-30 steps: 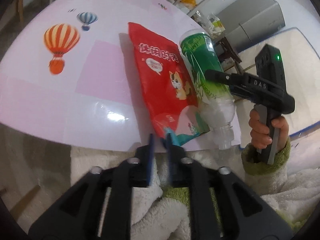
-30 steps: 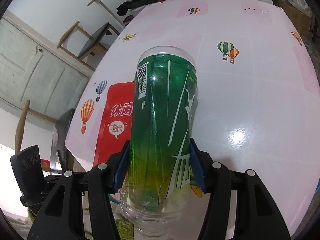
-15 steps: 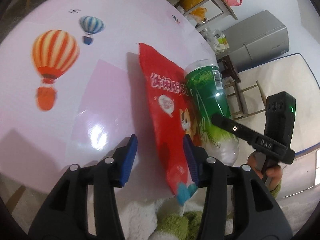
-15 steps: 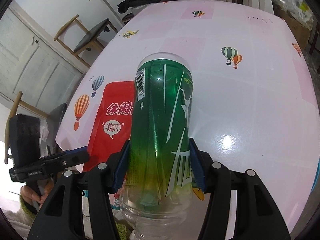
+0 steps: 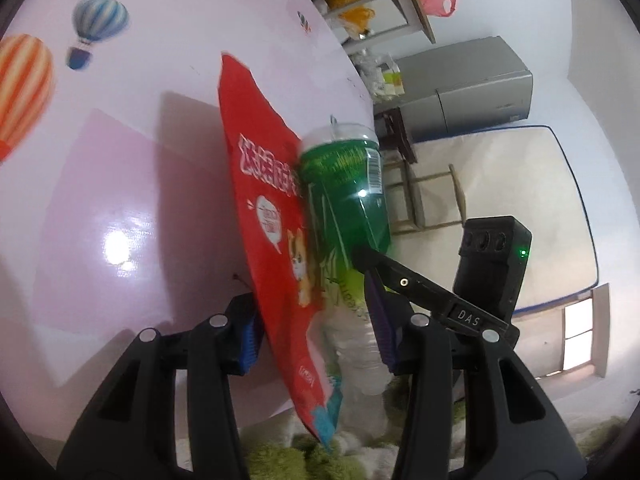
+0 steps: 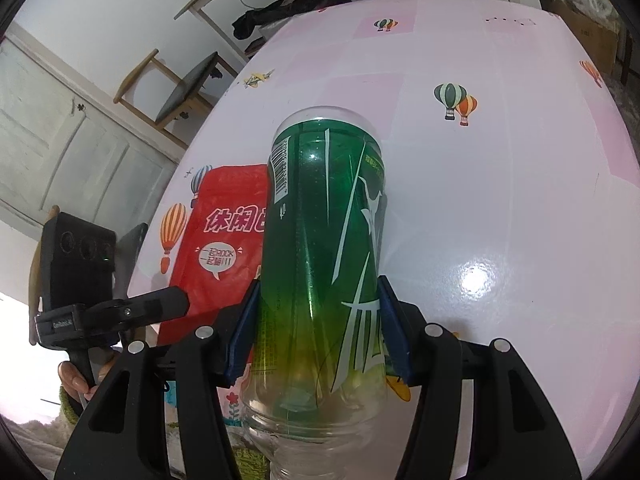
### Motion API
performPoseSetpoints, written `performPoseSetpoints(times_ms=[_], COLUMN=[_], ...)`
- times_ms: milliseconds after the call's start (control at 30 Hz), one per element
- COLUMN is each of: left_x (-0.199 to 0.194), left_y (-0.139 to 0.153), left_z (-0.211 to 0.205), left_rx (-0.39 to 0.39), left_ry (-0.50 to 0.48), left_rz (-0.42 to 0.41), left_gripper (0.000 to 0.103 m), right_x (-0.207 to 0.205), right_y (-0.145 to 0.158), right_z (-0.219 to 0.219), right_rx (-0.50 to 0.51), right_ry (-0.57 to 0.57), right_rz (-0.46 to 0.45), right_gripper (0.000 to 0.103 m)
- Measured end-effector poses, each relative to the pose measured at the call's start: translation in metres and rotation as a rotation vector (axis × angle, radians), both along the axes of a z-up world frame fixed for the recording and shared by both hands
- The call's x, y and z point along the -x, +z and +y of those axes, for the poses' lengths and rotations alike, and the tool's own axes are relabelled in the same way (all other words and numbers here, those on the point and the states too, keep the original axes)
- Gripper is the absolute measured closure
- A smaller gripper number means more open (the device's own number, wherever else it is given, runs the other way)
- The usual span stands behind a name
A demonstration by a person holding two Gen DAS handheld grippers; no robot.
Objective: Collect trash
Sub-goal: 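Grasp the red snack bag with the left gripper while the right gripper holds the bottle, then lift the red snack bag with the left gripper while the right gripper holds the bottle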
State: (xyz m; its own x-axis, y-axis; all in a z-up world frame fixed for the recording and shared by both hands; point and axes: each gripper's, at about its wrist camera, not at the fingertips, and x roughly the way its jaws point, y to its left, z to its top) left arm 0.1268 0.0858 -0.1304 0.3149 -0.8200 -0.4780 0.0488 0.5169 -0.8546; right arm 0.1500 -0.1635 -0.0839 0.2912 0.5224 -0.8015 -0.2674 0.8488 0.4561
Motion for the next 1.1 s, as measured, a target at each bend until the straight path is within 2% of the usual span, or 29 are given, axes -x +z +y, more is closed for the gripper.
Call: performPoseSetpoints(times_ms=[67, 100, 167, 233, 333, 367, 433, 567, 867, 1100], left_x=[-0.001, -0.003, -0.004, -0.005, -0.006, -0.005, -0.007, -0.008, -0.006, 0.009], left_y=[0.002, 0.004, 0.007, 0.010, 0.015, 0.017, 0.019, 0.022, 0.032, 0.035], left_z=[-0.009, -0.016, -0.030, -0.038, -0.049, -0.052, -0.059, -0.071, -0.087, -0.082], left_rx=[-0.075, -0.152, -0.274, -0.359, -0.432, -0.466, -0.524, -0.613, -0.756, -0.785], left_ry=[-0.008, -0.018, -0.037, -0.049, -0.054, -0.054, -0.062, -0.076, -0.101, -0.127], left_rz=[-0.008, -0.019, -0.045, -0.061, -0.086, -0.097, -0.112, -0.152, -0.241, -0.278], left_gripper=[0.064, 0.068, 0.083, 0.087, 0.088, 0.093, 0.094, 0.094, 0.094, 0.094], right_x=[0.001, 0.002, 0.003, 0.004, 0.007, 0.007, 0.007, 0.005, 0.005, 0.009], right_y=[-0.001, -0.001, 0.000, 0.000, 0.003, 0.005, 0.010, 0.011, 0.007, 0.009], right_z=[-0.002, -0.002, -0.002, -0.003, -0.009, -0.010, -0.019, -0.030, -0.025, -0.027], right_rx=[-0.008, -0.009, -0.012, -0.011, 0.009, 0.017, 0.050, 0.126, 0.139, 0.205], right_ry=[-0.003, -0.006, -0.009, -0.008, -0.023, -0.031, -0.068, -0.131, -0.116, -0.094], right_rz=[0.002, 0.001, 0.000, -0.003, -0.011, -0.015, -0.029, -0.043, -0.031, -0.026], right_gripper=[0.049, 0.049, 0.049, 0.049, 0.049, 0.049, 0.049, 0.048, 0.048, 0.040])
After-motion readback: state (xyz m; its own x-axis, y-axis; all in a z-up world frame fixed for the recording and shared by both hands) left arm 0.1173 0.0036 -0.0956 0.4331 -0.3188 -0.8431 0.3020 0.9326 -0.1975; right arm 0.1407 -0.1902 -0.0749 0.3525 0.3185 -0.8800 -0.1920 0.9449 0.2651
